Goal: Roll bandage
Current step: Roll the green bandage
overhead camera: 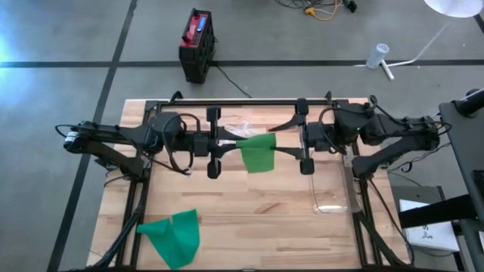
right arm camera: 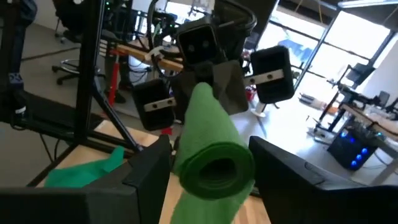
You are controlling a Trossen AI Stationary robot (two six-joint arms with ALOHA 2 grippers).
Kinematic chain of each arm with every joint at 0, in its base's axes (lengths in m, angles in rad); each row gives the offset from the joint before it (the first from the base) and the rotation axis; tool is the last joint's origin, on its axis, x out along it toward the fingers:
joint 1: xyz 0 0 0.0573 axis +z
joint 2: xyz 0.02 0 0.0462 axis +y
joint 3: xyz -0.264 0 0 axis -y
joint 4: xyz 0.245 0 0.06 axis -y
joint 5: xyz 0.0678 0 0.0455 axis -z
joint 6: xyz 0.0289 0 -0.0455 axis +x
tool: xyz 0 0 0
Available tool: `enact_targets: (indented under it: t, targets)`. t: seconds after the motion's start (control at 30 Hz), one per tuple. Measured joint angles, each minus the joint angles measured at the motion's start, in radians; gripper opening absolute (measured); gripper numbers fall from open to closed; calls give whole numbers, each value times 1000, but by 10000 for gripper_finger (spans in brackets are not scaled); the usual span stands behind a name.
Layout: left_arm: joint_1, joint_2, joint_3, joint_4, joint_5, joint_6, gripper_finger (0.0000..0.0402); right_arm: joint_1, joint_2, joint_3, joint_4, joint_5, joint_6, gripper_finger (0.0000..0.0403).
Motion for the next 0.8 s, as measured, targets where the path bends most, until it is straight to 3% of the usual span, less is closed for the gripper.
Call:
enact_targets:
  t: [0.33, 0.8]
  targets:
    - [-2, 5, 0, -2, -9, -23, 28, -46, 21, -2, -12, -8, 53, 220]
    - [-2, 10, 0, -3, -17, -42, 36, -53, 27, -3, -9, -7, 58, 162]
